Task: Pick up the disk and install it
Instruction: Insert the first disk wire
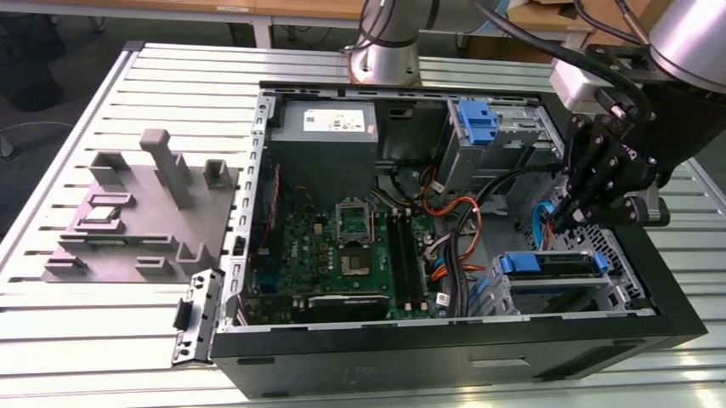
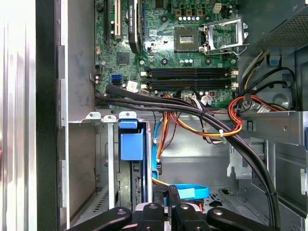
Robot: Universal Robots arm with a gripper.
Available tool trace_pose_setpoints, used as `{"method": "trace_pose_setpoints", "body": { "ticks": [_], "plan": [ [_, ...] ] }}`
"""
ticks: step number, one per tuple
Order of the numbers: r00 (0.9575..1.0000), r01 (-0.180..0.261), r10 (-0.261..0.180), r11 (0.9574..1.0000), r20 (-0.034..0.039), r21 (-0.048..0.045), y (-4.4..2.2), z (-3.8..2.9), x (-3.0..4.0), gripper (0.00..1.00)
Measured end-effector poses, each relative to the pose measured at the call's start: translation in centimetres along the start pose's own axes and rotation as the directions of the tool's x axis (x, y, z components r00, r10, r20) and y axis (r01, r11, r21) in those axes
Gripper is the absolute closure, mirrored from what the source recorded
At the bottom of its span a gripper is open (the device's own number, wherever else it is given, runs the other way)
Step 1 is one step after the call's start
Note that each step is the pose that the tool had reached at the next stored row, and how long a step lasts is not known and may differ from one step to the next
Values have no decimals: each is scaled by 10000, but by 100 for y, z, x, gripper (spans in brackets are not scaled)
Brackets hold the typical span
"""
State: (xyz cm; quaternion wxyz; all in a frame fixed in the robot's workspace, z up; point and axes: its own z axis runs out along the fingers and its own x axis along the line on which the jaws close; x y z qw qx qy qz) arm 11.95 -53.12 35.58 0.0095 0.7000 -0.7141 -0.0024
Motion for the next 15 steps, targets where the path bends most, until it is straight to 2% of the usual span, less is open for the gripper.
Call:
{"method": "trace_pose_setpoints", "body": {
  "ticks": [15],
  "plan": [
    [10000, 0, 0, 10000, 2, 0, -1, 1, 35, 84]
  ]
}}
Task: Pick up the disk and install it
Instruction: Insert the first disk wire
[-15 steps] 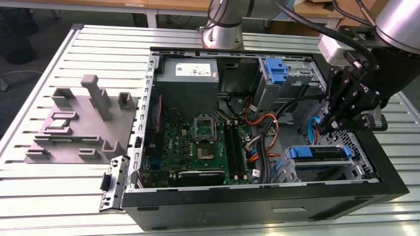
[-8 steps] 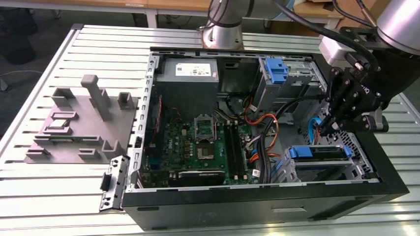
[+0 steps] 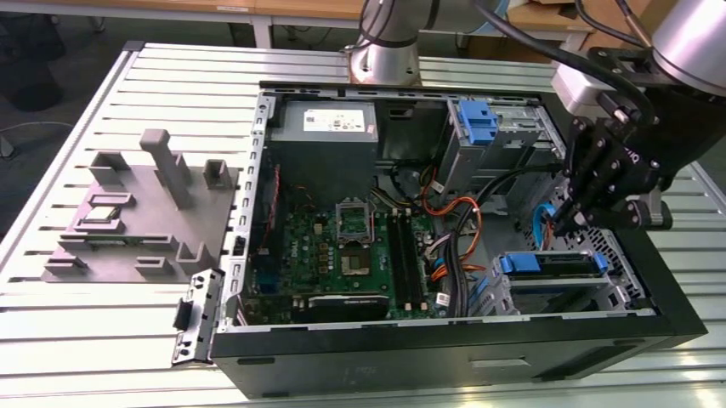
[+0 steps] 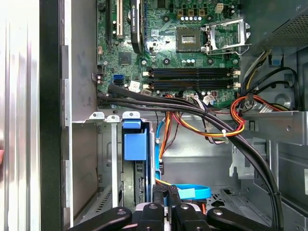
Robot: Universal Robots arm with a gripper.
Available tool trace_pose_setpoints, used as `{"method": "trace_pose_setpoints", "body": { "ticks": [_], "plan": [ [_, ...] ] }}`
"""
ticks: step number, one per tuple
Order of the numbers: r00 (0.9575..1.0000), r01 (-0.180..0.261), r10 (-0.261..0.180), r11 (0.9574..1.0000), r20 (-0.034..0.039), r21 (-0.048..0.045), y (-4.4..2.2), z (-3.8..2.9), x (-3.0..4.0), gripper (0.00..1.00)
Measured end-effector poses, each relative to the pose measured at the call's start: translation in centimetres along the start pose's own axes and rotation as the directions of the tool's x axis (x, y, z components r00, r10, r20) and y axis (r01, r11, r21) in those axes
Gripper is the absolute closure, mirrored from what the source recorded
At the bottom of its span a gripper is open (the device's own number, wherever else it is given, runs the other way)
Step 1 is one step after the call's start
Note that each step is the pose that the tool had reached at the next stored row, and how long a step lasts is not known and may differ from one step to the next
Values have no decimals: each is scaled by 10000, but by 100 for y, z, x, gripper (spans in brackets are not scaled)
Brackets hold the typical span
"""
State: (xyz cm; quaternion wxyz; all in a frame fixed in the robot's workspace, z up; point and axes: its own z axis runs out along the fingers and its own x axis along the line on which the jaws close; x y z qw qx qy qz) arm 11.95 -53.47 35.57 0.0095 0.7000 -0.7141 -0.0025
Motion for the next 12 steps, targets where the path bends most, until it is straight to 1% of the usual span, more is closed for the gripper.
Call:
{"method": "trace_pose_setpoints", "body": {
  "ticks": [7, 12],
  "plan": [
    [10000, -1, 1, 10000, -1, 31, 5, 2, 23, 84],
    [10000, 12, -13, 9999, 10, 160, 16, 4, 79, 84]
  ]
}}
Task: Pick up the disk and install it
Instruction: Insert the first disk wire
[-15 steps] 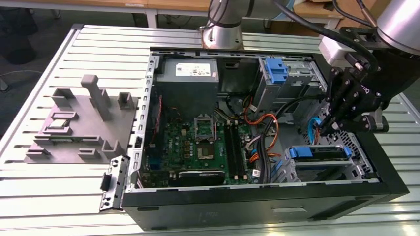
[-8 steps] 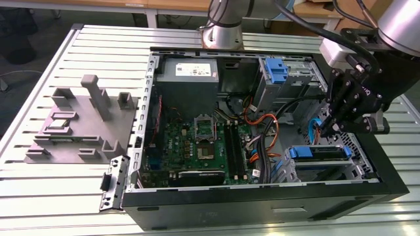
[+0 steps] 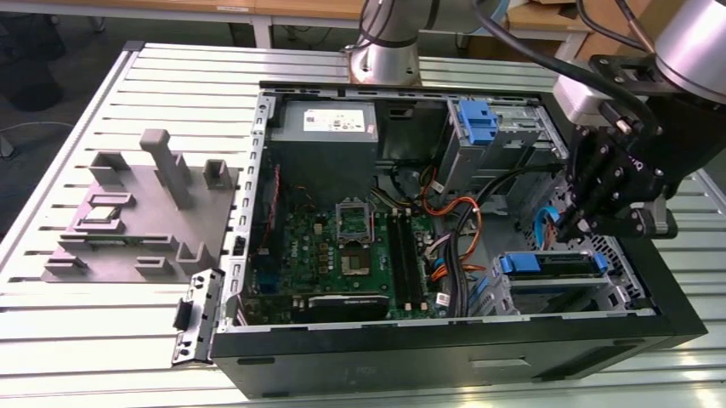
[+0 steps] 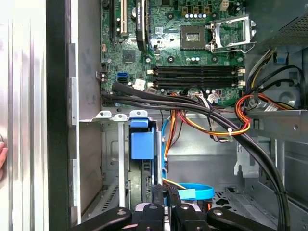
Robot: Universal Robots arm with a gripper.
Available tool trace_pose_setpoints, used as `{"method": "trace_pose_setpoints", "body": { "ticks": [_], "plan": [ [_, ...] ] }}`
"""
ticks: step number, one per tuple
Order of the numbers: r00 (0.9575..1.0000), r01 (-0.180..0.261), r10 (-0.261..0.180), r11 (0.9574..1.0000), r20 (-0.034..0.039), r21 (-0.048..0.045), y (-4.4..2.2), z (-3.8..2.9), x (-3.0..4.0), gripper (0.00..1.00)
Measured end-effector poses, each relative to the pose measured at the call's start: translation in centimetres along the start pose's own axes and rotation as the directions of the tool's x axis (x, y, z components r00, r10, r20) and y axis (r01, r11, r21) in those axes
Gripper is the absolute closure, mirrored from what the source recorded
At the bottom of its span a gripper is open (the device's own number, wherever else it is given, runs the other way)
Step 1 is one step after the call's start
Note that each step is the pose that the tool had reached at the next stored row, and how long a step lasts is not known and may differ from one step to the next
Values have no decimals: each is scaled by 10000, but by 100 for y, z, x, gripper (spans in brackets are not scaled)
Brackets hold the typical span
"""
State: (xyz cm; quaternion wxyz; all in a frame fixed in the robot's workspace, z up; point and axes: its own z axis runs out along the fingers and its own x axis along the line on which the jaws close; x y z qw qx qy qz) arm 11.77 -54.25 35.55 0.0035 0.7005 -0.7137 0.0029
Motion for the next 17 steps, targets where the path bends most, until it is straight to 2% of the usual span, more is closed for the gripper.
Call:
{"method": "trace_pose_setpoints", "body": {
  "ticks": [4, 17],
  "plan": [
    [10000, 18, -18, 10000, 17, 51, 11, 1, 33, 84],
    [10000, 19, -19, 10000, 19, 52, 12, 3, 61, 84]
  ]
}}
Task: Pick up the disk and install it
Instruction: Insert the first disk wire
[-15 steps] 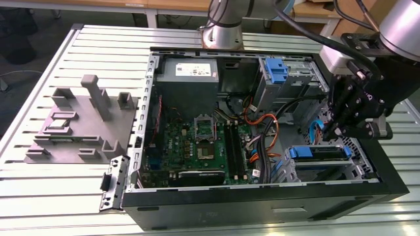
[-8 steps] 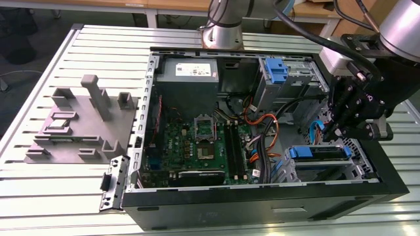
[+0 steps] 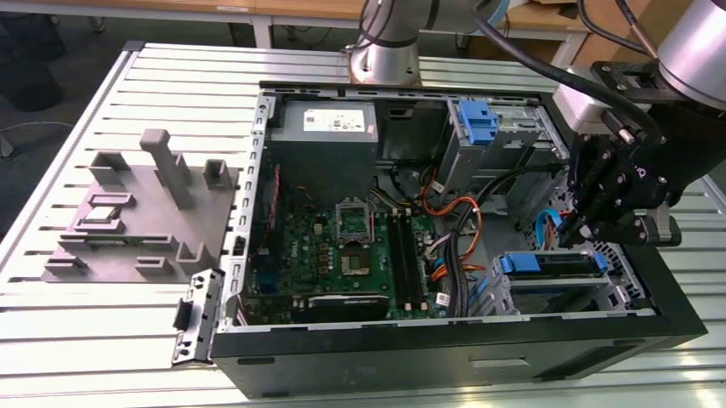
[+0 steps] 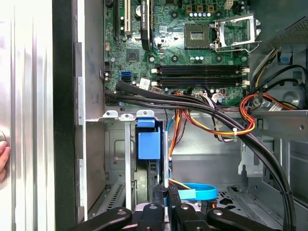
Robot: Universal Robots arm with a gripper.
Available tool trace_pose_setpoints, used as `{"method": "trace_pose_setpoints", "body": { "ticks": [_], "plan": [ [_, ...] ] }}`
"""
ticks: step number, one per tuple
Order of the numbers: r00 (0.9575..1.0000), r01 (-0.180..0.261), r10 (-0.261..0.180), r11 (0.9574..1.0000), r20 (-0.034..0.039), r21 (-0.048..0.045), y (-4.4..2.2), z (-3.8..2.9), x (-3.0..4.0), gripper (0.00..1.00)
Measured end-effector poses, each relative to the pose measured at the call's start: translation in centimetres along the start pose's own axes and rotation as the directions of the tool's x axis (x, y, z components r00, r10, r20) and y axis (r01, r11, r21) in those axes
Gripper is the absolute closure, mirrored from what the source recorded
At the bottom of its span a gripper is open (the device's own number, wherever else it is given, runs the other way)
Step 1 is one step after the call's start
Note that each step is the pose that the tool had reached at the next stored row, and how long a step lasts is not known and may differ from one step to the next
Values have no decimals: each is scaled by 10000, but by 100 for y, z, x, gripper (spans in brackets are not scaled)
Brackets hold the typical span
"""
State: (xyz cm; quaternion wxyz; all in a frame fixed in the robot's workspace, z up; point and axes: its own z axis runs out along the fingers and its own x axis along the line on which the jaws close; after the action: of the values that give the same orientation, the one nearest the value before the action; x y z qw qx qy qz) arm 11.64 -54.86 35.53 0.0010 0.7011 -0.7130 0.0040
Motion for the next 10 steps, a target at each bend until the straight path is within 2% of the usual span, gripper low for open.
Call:
{"method": "trace_pose_setpoints", "body": {
  "ticks": [10],
  "plan": [
    [10000, 0, 0, 10000, -1, 0, 0, 0, 6, 84]
  ]
}}
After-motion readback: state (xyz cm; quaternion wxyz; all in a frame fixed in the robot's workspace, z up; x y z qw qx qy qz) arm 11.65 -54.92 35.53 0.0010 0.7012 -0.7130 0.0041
